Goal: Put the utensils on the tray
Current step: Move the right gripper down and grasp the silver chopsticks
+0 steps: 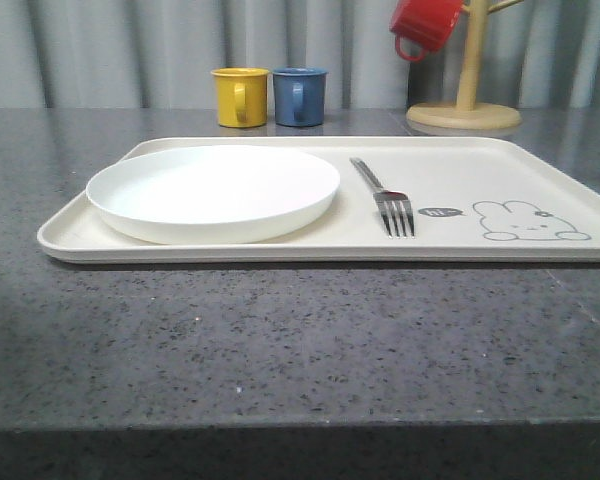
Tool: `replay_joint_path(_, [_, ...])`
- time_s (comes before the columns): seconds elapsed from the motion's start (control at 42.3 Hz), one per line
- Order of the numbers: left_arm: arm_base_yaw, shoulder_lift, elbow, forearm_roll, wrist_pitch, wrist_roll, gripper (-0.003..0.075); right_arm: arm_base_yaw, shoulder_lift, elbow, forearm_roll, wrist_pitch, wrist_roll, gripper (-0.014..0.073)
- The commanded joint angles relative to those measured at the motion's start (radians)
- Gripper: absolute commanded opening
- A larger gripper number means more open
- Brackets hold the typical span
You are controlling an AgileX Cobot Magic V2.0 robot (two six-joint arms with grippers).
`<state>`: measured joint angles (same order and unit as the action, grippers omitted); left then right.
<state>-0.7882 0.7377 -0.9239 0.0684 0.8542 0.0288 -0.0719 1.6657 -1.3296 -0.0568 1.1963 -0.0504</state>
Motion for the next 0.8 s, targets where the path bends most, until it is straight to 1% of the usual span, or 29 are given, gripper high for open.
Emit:
replay_joint_path(0.0, [-0.009, -0.003, -0.027, -0.001, -0.072, -0.01, 0.0386, -0.008, -0.019, -0.021, 0.002, -0.018, -0.012, 0.0364])
replay_joint_path(0.213, [-0.009, -0.003, -0.027, -0.001, -0.072, -0.01, 0.0386, -0.008, -0.007, -0.021, 0.011, -0.046, -0.012, 0.0353])
replay_joint_path(0.355, [-0.009, -0.003, -0.027, -0.001, -0.072, -0.01, 0.0386, -0.008, -0.007, -0.021, 0.012, -0.046, -0.012, 0.026])
replay_joint_path(0.426, [-0.009, -0.003, -0.027, -0.001, -0.072, -0.01, 0.0386, -0.008, -0.007, -0.021, 0.012, -0.046, -0.012, 0.0234])
replay_joint_path(0.781, [-0.009, -0.003, -0.027, -0.001, -0.072, -0.01, 0.0386, -0.008, -0.006, -0.021, 0.011, -0.065, -0.012, 0.0237])
